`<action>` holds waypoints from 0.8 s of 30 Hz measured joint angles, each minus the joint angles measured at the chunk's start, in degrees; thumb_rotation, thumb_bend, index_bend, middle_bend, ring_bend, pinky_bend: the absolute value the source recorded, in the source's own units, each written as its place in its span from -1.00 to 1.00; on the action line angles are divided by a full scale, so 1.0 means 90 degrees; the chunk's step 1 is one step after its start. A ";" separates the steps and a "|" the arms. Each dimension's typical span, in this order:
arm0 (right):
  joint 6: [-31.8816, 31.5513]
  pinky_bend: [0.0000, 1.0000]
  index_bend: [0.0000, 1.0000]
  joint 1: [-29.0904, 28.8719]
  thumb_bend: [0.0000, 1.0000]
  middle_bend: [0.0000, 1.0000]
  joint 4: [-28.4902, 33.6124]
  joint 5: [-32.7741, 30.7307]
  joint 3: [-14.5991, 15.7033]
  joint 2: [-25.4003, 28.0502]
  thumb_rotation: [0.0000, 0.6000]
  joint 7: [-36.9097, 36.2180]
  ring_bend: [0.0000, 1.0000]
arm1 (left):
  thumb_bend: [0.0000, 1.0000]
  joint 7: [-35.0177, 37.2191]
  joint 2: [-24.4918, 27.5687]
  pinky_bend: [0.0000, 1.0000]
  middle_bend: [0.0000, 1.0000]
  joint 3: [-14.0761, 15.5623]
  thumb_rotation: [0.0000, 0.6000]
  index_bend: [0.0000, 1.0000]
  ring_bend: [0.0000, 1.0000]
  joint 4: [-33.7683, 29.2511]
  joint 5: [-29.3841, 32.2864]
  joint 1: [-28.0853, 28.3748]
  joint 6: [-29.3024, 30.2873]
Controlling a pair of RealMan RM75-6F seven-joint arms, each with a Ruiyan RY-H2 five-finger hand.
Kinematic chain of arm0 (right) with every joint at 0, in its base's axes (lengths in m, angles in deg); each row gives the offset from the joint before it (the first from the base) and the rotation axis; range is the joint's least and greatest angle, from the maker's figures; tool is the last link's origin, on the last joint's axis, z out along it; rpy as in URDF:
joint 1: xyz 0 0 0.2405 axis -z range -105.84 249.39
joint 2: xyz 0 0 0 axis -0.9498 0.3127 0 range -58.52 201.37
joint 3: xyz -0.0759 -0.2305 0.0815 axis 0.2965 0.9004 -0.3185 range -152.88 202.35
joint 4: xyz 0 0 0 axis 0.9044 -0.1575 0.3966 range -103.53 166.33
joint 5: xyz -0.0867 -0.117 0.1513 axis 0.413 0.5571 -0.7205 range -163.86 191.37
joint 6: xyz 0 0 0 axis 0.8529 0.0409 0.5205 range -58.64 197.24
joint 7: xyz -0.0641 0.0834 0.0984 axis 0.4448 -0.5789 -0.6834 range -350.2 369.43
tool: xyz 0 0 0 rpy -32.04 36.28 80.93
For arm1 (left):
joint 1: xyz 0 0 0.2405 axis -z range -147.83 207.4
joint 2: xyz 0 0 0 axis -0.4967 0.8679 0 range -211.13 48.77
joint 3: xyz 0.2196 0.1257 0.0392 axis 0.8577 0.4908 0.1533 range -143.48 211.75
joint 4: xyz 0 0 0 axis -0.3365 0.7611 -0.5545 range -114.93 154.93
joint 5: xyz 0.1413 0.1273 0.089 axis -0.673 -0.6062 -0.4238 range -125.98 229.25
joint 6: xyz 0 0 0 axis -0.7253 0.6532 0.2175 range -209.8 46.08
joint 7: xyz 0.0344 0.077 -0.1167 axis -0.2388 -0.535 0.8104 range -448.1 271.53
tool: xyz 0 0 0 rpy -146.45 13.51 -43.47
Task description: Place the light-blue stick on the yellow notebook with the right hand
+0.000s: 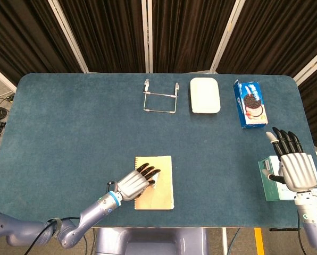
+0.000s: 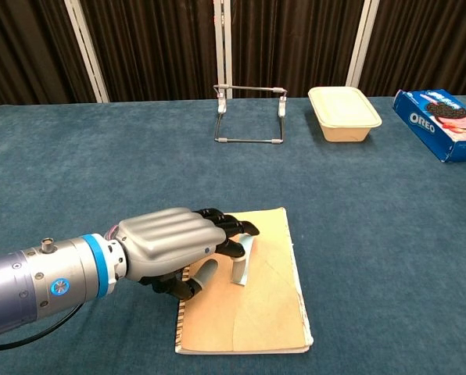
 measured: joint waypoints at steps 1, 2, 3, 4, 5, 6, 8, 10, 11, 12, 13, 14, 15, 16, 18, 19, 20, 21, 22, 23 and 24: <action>0.0001 -1.00 -0.97 0.0002 -1.00 -1.00 0.0004 0.0005 -0.0003 0.0001 1.00 -0.0001 -1.00 | 0.78 -0.0010 -0.0003 -1.00 -1.00 0.0011 1.00 -0.27 -1.00 0.0001 -0.0011 -0.0005 0.0011; 0.0001 -1.00 -0.97 0.0005 -1.00 -1.00 0.0009 0.0012 -0.0005 0.0002 1.00 -0.0006 -1.00 | 0.78 -0.0022 -0.0005 -1.00 -1.00 0.0021 1.00 -0.27 -1.00 0.0005 -0.0016 -0.0010 0.0018; 0.0005 -1.00 -0.97 0.0007 -1.00 -1.00 0.0015 0.0018 -0.0009 0.0005 1.00 -0.0012 -1.00 | 0.78 -0.0040 -0.0008 -1.00 -1.00 0.0036 1.00 -0.27 -1.00 0.0009 -0.0013 -0.0017 0.0020; 0.0006 -1.00 -0.97 0.0010 -1.00 -1.00 0.0016 0.0020 -0.0012 0.0006 1.00 -0.0013 -1.00 | 0.78 -0.0052 -0.0010 -1.00 -1.00 0.0041 1.00 -0.27 -1.00 0.0011 -0.0007 -0.0020 0.0020; 0.0004 -1.00 -0.97 0.0014 -1.00 -1.00 0.0017 0.0024 -0.0014 0.0008 1.00 -0.0014 -1.00 | 0.78 -0.0068 -0.0011 -1.00 -1.00 0.0046 1.00 -0.27 -1.00 0.0012 0.0001 -0.0023 0.0019; 0.0000 -1.00 -0.97 0.0018 -1.00 -1.00 0.0022 0.0030 -0.0019 0.0011 1.00 -0.0017 -1.00 | 0.78 -0.0092 -0.0012 -1.00 -1.00 0.0049 1.00 -0.27 -1.00 0.0009 0.0014 -0.0027 0.0021; -0.0001 -1.00 -0.97 0.0023 -1.00 -1.00 0.0028 0.0035 -0.0027 0.0017 1.00 -0.0024 -1.00 | 0.78 -0.0118 -0.0012 -1.00 -1.00 0.0049 1.00 -0.27 -1.00 -0.0008 0.0020 -0.0033 0.0041; 0.0000 -1.00 -0.97 0.0028 -1.00 -1.00 0.0029 0.0038 -0.0035 0.0022 1.00 -0.0033 -1.00 | 0.78 -0.0148 -0.0002 -1.00 -1.00 0.0047 1.00 -0.27 -1.00 -0.0028 -0.0012 -0.0037 0.0086; 0.0001 -1.00 -0.97 0.0030 -1.00 -1.00 0.0030 0.0040 -0.0038 0.0023 1.00 -0.0036 -1.00 | 0.78 -0.0160 0.0006 -1.00 -1.00 0.0047 1.00 -0.28 -1.00 -0.0038 -0.0034 -0.0040 0.0110; 0.0003 -1.00 -0.97 0.0031 -1.00 -1.00 0.0031 0.0041 -0.0041 0.0025 1.00 -0.0044 -1.00 | 0.78 -0.0176 0.0020 -1.00 -1.00 0.0049 1.00 -0.28 -1.00 -0.0054 -0.0063 -0.0046 0.0142; 0.0004 -1.00 -0.97 0.0032 -1.00 -1.00 0.0032 0.0043 -0.0044 0.0026 1.00 -0.0049 -1.00 | 0.78 -0.0185 0.0031 -1.00 -1.00 0.0051 1.00 -0.28 -1.00 -0.0067 -0.0082 -0.0051 0.0163; 0.0005 -1.00 -0.97 0.0033 -1.00 -1.00 0.0032 0.0046 -0.0047 0.0027 1.00 -0.0052 -1.00 | 0.77 -0.0192 0.0041 -1.00 -1.00 0.0052 1.00 -0.28 -1.00 -0.0078 -0.0095 -0.0056 0.0182; 0.0004 -1.00 -0.97 0.0036 -1.00 -1.00 0.0033 0.0049 -0.0050 0.0028 1.00 -0.0054 -1.00 | 0.77 -0.0197 0.0053 -1.00 -1.00 0.0052 1.00 -0.28 -1.00 -0.0095 -0.0116 -0.0064 0.0212; 0.0001 -1.00 -0.97 0.0038 -1.00 -1.00 0.0035 0.0055 -0.0051 0.0029 1.00 -0.0056 -1.00 | 0.77 -0.0197 0.0065 -1.00 -1.00 0.0054 1.00 -0.28 -1.00 -0.0111 -0.0135 -0.0073 0.0239; -0.0007 -1.00 -0.97 0.0045 -1.00 -1.00 0.0046 0.0061 -0.0061 0.0035 1.00 -0.0070 -1.00 | 0.77 -0.0215 0.0097 -1.00 -1.00 0.0077 1.00 -0.27 -1.00 -0.0147 -0.0170 -0.0089 0.0264; -0.0007 -1.00 -0.97 0.0047 -1.00 -1.00 0.0048 0.0062 -0.0064 0.0038 1.00 -0.0073 -1.00 | 0.77 -0.0232 0.0099 -1.00 -1.00 0.0090 1.00 -0.27 -1.00 -0.0145 -0.0171 -0.0092 0.0257; -0.0007 -1.00 -0.97 0.0048 -1.00 -1.00 0.0050 0.0063 -0.0066 0.0040 1.00 -0.0074 -1.00 | 0.77 -0.0245 0.0096 -1.00 -1.00 0.0099 1.00 -0.27 -1.00 -0.0142 -0.0166 -0.0093 0.0245; -0.0007 -1.00 -0.97 0.0050 -1.00 -1.00 0.0052 0.0064 -0.0070 0.0042 1.00 -0.0077 -1.00 | 0.77 -0.0253 0.0085 -1.00 -1.00 0.0106 1.00 -0.27 -1.00 -0.0137 -0.0152 -0.0095 0.0226; -0.0008 -1.00 -0.97 0.0051 -1.00 -1.00 0.0055 0.0064 -0.0073 0.0044 1.00 -0.0082 -1.00 | 0.77 -0.0257 0.0072 -1.00 -1.00 0.0108 1.00 -0.27 -1.00 -0.0131 -0.0138 -0.0094 0.0211; -0.0010 -1.00 -0.97 0.0053 -1.00 -1.00 0.0057 0.0065 -0.0077 0.0046 1.00 -0.0087 -1.00 | 0.77 -0.0262 0.0054 -1.00 -1.00 0.0110 1.00 -0.26 -1.00 -0.0121 -0.0126 -0.0094 0.0195; -0.0014 -1.00 -0.97 0.0057 -1.00 -1.00 0.0057 0.0067 -0.0079 0.0049 1.00 -0.0093 -1.00 | 0.77 -0.0273 0.0031 -1.00 -1.00 0.0115 1.00 -0.26 -1.00 -0.0103 -0.0113 -0.0093 0.0179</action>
